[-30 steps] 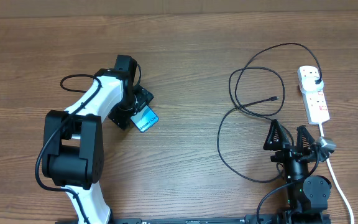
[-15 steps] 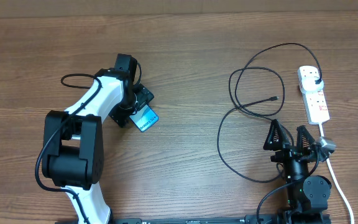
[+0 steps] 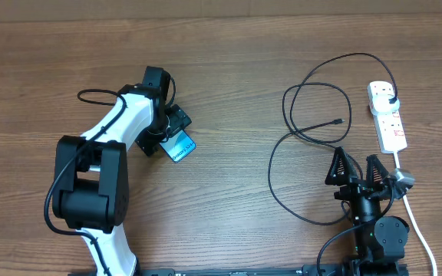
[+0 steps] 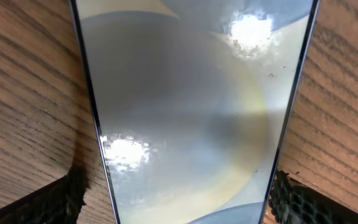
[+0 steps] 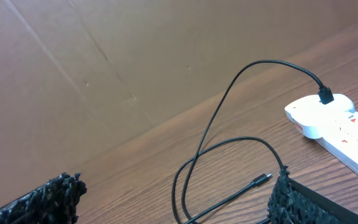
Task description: Plug charger to phone and switch on socket
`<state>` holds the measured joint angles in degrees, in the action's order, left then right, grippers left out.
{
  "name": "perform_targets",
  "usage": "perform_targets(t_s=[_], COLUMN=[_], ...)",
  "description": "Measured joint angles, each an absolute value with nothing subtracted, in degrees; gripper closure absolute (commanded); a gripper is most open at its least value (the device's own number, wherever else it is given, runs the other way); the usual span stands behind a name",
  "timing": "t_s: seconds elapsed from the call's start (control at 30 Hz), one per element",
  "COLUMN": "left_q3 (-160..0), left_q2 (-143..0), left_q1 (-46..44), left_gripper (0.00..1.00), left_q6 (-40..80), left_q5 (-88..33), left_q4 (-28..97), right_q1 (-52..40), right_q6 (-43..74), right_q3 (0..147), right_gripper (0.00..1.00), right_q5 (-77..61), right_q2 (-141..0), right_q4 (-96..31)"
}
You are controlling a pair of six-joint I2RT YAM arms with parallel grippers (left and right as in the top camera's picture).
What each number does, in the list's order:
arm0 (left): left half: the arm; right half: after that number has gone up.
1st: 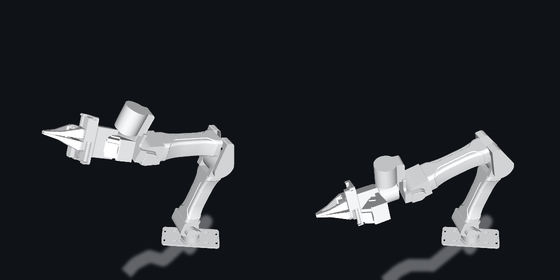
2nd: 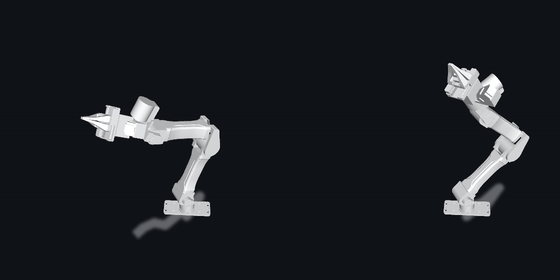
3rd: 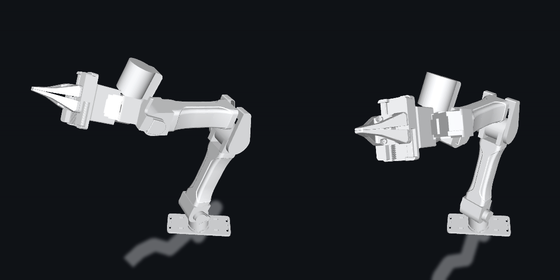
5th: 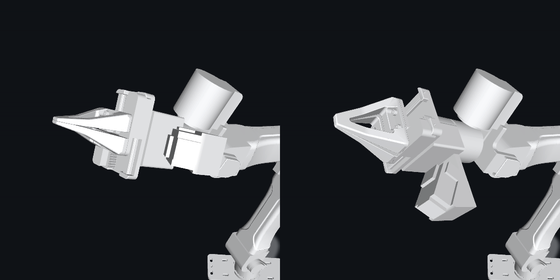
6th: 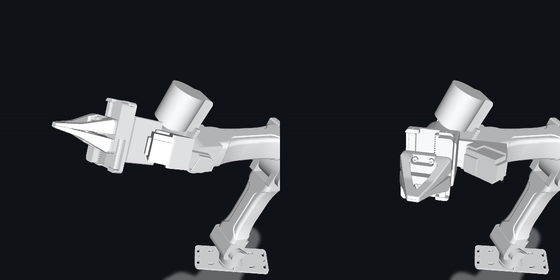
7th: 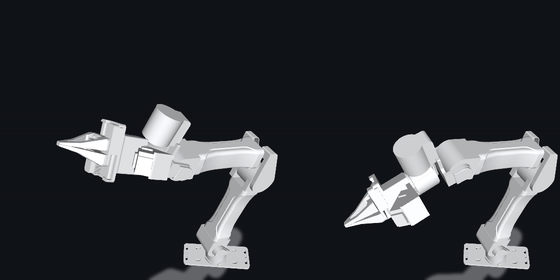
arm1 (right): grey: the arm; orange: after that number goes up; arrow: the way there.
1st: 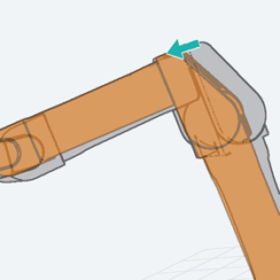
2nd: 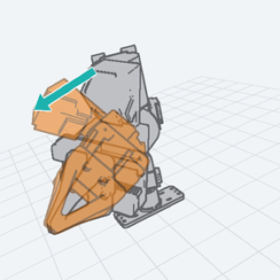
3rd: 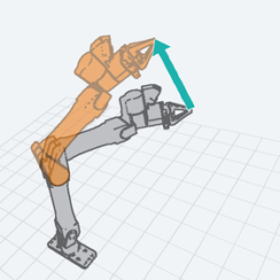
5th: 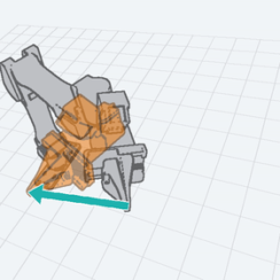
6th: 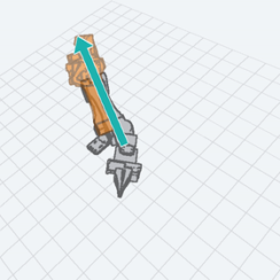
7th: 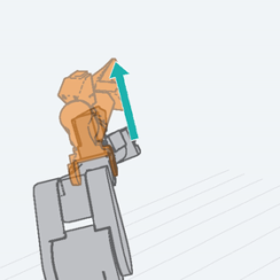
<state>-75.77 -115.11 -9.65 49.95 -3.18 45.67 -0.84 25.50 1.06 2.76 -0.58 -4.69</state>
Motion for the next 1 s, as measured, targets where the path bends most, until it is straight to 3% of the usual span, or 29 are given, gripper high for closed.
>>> perform_targets(t_s=[0.2, 0.63, 1.0], left_q3=[-77.0, -77.4, -80.4], left_q2=[-116.5, -116.8, -118.2], left_q1=[-9.6, -9.6, -9.3], left_gripper=[0.01, 0.32, 0.44], left_q6=[48.6, 46.3, 45.4], left_q5=[-3.4, -2.7, -4.3], left_q4=[47.3, 49.0, 52.4], right_q1=[-0.8, -0.8, -0.8], right_q6=[25.5, 25.5, 25.5], right_q3=[1.1, 1.1, 1.1], right_gripper=[0.00, 0.00, 0.00], right_q5=[2.8, 2.8, 2.8], right_q2=[-0.6, -0.6, -0.6], right_q4=[-4.7, -4.7, -4.7])
